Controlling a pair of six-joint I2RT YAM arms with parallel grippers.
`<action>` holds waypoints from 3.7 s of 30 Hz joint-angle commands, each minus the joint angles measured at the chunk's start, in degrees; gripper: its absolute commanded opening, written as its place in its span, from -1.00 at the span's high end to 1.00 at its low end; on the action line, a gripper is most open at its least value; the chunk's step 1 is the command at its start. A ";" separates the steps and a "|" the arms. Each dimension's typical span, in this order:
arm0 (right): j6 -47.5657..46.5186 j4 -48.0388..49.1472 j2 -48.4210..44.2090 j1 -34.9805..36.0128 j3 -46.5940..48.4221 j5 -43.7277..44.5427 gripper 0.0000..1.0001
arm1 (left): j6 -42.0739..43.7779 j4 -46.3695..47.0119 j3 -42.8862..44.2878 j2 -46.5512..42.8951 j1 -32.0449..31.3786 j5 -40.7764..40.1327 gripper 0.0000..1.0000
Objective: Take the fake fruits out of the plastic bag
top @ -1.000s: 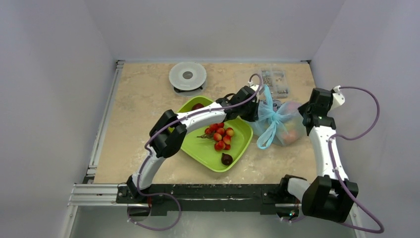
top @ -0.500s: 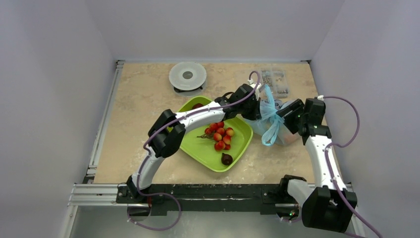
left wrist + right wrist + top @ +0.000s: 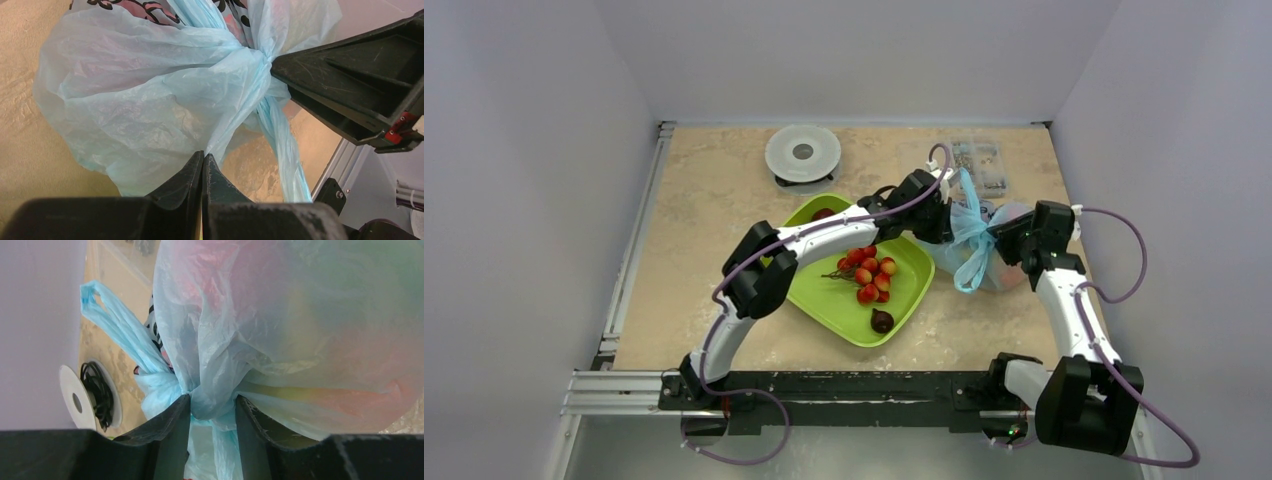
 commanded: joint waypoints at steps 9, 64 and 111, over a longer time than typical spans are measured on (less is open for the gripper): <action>3.50 9.60 1.28 -0.94 -3.16 5.66 0.96 | 2.44 1.00 -3.29 -6.57 -0.29 -1.23 1.00; -16.64 2.52 -9.33 -1.64 3.08 4.34 1.00 | 26.49 -3.27 26.05 10.48 -6.26 -15.37 0.29; -9.12 -6.18 -7.87 -5.21 6.99 -13.28 -0.25 | -5.14 21.21 -9.95 -9.27 0.76 -6.26 1.00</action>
